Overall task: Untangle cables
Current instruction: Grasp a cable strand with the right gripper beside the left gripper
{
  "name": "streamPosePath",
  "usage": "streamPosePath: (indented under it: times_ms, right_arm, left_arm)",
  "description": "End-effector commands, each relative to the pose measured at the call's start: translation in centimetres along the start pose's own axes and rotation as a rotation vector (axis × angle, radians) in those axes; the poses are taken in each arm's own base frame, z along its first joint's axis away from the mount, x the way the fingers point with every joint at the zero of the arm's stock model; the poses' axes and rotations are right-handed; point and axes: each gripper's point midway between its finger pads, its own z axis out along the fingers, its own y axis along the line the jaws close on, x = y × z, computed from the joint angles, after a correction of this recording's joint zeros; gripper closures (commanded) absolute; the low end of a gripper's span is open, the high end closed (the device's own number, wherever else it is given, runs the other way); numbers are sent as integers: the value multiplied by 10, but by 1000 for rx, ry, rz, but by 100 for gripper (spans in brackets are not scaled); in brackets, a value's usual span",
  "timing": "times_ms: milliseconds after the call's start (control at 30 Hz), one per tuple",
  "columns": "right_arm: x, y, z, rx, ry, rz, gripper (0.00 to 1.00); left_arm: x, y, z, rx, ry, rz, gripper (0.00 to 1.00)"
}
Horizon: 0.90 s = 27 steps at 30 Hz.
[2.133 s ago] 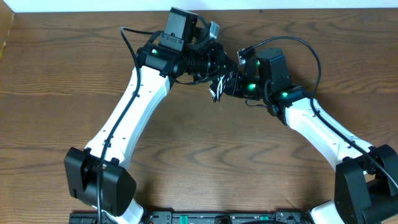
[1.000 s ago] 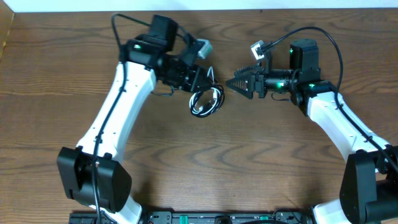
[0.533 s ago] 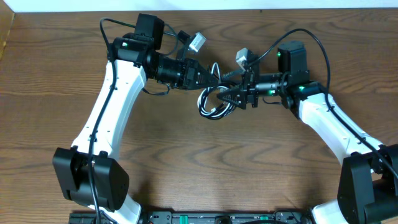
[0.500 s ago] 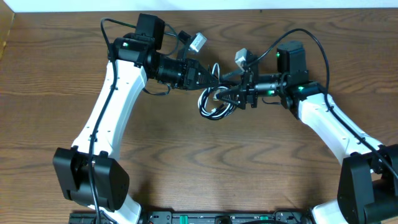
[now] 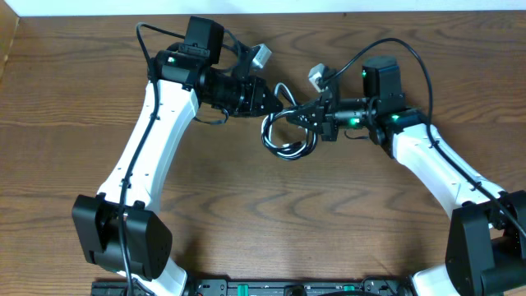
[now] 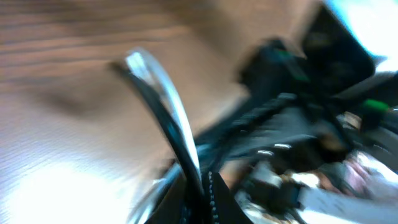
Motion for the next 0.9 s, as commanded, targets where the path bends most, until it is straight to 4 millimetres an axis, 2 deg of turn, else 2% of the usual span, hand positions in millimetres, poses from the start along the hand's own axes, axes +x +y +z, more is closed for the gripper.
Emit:
streamPosePath:
  times_ms: [0,167,233,333,400,533,667,733,867]
  right_arm:
    - [0,-18,-11,87,-6,166,99]
    - [19,-41,-29,346,41,293,99]
    - [23,-51,-45,493,38,354,99]
    - [30,-65,-82,762,2,461,99]
    - [30,-63,-94,826,-12,475,99]
    - [24,-53,-100,831,-49,499,99]
    - [27,-56,-101,859,-64,555,99]
    - [31,-58,-101,883,-55,561,99]
    - [33,-54,-95,872,-39,559,99]
  left_arm:
    - [-13,59,-12,-355,-104,-169,92]
    - [-20,101,-36,-623,-206,-257,93]
    - [-20,109,-42,-676,-216,-259,92]
    - [-14,113,-42,-697,-196,-270,93]
    - [-8,113,-40,-700,-169,-279,92]
    - [10,99,-19,-615,-64,-299,93]
    - [23,73,6,-478,21,-290,92]
    - [25,63,13,-445,34,-274,92]
    - [13,40,27,-342,11,-217,93]
